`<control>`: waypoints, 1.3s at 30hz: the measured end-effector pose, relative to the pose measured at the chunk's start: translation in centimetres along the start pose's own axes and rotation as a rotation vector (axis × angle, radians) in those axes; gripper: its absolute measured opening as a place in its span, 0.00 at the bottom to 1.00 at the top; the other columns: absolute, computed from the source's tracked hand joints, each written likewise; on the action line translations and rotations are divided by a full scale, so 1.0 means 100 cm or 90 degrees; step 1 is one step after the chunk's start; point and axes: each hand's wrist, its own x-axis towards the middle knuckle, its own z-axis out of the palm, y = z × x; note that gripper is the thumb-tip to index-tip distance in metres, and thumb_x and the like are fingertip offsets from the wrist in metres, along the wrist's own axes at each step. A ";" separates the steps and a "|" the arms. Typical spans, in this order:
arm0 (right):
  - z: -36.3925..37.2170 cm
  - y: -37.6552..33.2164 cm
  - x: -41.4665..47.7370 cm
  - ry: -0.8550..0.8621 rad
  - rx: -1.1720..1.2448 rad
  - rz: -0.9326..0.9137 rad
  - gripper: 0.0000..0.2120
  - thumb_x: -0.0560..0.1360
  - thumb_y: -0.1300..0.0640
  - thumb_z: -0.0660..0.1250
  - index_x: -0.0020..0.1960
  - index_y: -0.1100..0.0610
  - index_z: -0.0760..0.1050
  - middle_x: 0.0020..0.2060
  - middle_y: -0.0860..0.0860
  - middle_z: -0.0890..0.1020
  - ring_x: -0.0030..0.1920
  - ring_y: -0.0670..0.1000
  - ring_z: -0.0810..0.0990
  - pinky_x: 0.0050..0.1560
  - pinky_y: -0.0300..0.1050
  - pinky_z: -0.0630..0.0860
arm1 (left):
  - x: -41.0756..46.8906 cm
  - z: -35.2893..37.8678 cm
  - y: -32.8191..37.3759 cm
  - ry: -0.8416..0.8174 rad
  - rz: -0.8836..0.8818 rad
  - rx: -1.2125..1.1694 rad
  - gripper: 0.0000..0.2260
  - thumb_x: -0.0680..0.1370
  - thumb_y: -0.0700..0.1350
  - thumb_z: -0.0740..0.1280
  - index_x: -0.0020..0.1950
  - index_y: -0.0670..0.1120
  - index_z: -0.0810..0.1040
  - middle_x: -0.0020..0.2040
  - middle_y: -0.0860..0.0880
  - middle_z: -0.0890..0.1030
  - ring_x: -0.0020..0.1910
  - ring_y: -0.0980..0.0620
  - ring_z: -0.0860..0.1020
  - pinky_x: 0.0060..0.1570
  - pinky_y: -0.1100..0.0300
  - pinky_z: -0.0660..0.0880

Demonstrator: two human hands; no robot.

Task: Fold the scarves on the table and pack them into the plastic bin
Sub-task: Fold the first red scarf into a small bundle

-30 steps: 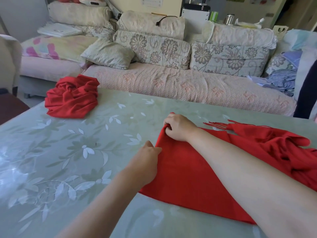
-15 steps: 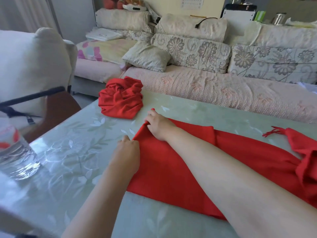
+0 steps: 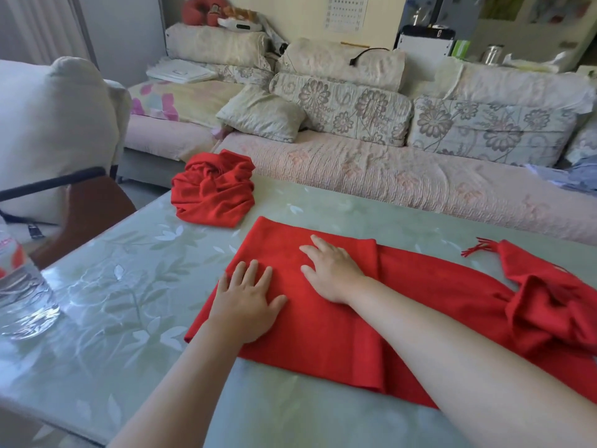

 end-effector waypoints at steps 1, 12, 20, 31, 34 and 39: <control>-0.004 0.010 -0.013 -0.007 0.004 0.008 0.26 0.83 0.46 0.56 0.79 0.50 0.59 0.80 0.55 0.54 0.79 0.54 0.56 0.77 0.54 0.54 | 0.000 -0.002 0.005 0.001 -0.009 0.003 0.33 0.79 0.67 0.48 0.81 0.54 0.48 0.81 0.49 0.46 0.79 0.46 0.43 0.76 0.45 0.43; -0.047 0.126 -0.161 0.005 0.037 0.082 0.22 0.81 0.48 0.61 0.75 0.47 0.67 0.77 0.50 0.64 0.76 0.50 0.63 0.75 0.49 0.60 | -0.023 -0.016 0.150 0.042 0.289 -0.070 0.26 0.80 0.56 0.60 0.77 0.52 0.62 0.76 0.51 0.64 0.76 0.49 0.60 0.72 0.52 0.61; -0.059 0.200 -0.259 -0.055 -0.076 0.161 0.28 0.80 0.45 0.60 0.79 0.44 0.58 0.80 0.50 0.55 0.79 0.51 0.57 0.77 0.50 0.56 | -0.050 0.013 0.229 -0.038 0.406 -0.005 0.29 0.78 0.60 0.62 0.78 0.55 0.60 0.78 0.52 0.60 0.77 0.51 0.57 0.71 0.51 0.62; -0.089 0.264 -0.280 -0.045 -0.325 0.201 0.26 0.77 0.59 0.59 0.73 0.41 0.68 0.79 0.54 0.56 0.78 0.59 0.54 0.76 0.59 0.51 | -0.038 0.033 0.297 0.065 0.387 -0.033 0.21 0.79 0.59 0.60 0.71 0.55 0.69 0.64 0.52 0.72 0.64 0.48 0.70 0.62 0.52 0.70; -0.091 0.280 -0.282 -0.004 -0.358 0.114 0.19 0.76 0.62 0.56 0.57 0.46 0.80 0.73 0.58 0.70 0.73 0.62 0.68 0.72 0.65 0.59 | -0.043 0.047 0.322 0.007 0.434 -0.067 0.24 0.77 0.61 0.59 0.72 0.55 0.69 0.67 0.54 0.70 0.67 0.49 0.68 0.65 0.52 0.69; -0.089 0.321 -0.295 0.103 -0.384 0.150 0.13 0.57 0.66 0.78 0.29 0.52 0.76 0.28 0.53 0.75 0.29 0.57 0.77 0.35 0.52 0.75 | -0.049 0.063 0.348 0.095 0.381 0.022 0.25 0.77 0.64 0.57 0.71 0.57 0.68 0.65 0.54 0.71 0.64 0.50 0.69 0.62 0.54 0.68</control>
